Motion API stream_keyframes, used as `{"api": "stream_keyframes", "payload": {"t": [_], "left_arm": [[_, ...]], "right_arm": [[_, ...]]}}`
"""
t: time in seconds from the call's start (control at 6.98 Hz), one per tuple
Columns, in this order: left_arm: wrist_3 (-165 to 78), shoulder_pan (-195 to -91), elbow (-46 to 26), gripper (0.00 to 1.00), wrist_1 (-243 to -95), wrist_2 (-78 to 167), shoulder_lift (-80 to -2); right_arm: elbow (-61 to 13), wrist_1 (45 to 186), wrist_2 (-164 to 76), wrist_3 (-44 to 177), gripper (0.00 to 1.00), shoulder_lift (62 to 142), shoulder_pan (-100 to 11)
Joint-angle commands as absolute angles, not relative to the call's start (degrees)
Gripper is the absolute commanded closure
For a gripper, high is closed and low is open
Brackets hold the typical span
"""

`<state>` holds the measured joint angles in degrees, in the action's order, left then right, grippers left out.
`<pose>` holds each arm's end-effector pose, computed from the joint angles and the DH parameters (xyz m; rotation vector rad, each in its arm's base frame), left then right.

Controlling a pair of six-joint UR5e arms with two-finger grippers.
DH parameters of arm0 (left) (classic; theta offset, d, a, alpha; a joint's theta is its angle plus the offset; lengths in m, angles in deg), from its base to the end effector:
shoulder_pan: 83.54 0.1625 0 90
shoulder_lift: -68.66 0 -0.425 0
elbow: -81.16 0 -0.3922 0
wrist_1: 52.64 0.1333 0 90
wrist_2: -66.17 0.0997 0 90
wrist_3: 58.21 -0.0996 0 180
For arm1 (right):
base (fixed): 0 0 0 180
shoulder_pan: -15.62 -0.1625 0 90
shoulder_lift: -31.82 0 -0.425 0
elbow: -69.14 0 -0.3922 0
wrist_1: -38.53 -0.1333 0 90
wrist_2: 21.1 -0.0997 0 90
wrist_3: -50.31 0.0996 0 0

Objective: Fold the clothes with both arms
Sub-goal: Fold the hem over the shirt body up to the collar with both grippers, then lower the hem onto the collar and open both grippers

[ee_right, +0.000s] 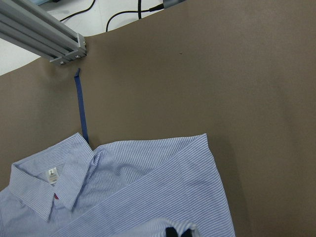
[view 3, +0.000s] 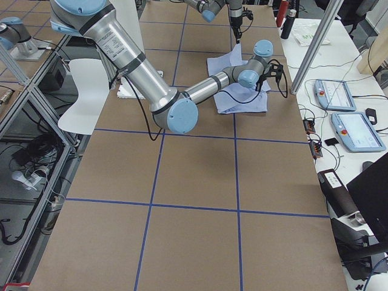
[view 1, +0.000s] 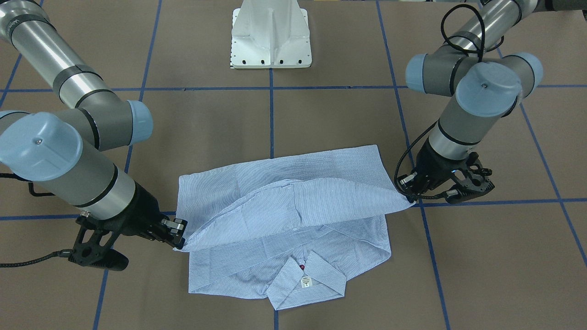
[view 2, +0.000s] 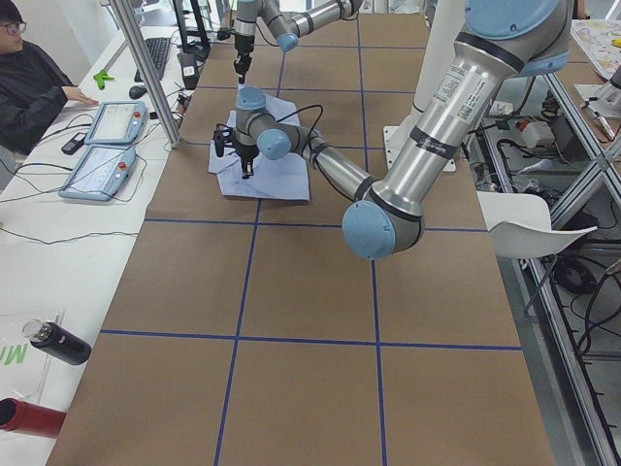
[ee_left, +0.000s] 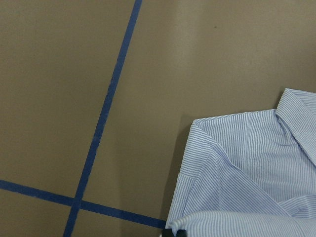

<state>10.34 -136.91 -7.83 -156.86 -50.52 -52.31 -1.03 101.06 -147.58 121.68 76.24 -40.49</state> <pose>0.3418 -0.6082 0.3254 0.1088 0.8732 -0.3414 -0.3738 -0.6893 0.2577 0.0754 -1.0702 0.2951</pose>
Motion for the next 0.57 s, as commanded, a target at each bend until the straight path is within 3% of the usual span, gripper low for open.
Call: {"api": "stream_keyframes", "payload": {"t": [0.0,0.43], "left_arm": [[10.34,-137.5,-4.55,1.0,-159.94,-50.46,-52.36],[10.43,-137.5,-4.1,1.0,-160.04,-50.46,-52.36]], "right_arm": [[0.49,101.02,-147.39,121.68,1.0,75.76,-40.45],[1.81,101.11,-147.39,121.68,1.0,75.85,-40.45]]}}
